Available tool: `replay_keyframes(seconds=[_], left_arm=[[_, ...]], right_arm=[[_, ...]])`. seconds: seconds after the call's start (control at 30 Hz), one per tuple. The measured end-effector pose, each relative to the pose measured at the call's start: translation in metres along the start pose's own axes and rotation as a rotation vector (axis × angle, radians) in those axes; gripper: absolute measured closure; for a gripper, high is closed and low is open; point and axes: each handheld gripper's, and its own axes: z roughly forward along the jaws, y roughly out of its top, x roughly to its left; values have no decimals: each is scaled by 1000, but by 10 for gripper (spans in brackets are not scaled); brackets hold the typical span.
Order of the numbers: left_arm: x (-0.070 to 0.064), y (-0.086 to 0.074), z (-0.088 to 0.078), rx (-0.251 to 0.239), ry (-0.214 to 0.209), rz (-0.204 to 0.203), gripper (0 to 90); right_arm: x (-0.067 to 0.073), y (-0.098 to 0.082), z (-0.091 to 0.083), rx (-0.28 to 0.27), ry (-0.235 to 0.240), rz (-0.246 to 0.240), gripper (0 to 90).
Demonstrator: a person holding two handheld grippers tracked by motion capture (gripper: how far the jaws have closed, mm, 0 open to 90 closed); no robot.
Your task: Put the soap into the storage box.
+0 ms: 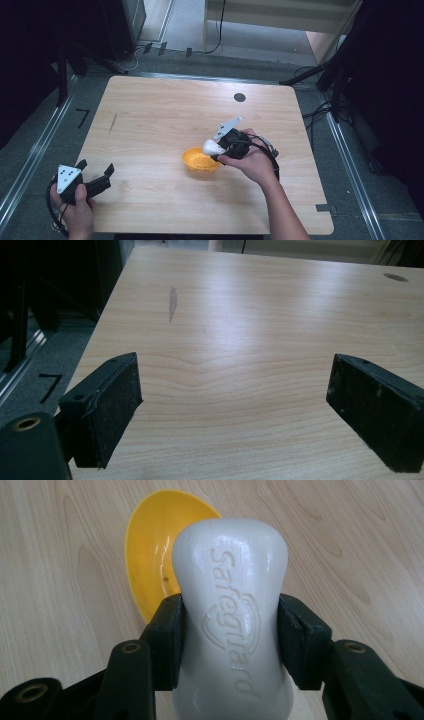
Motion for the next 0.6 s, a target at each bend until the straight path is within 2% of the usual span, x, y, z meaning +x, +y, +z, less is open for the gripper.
replay_keyframes(seconds=[0.13, 0.17, 0.3, 0.4, 0.6], left_arm=[[0, 0, 0, -1, 3, 2, 79], [0, 0, 0, -1, 4, 0, 79], [0, 0, 0, -1, 3, -2, 80], [0, 0, 0, -1, 4, -4, 79], [0, 0, 0, -2, 4, -3, 79]], right_arm=[[0, 6, 1, -6, 19, -26, 503], [-1, 9, 3, -8, 31, -48, 503], [0, 14, 6, 9, 39, -85, 503], [1, 18, 12, 9, 70, -114, 503], [4, 22, 24, 42, 92, -141, 503]])
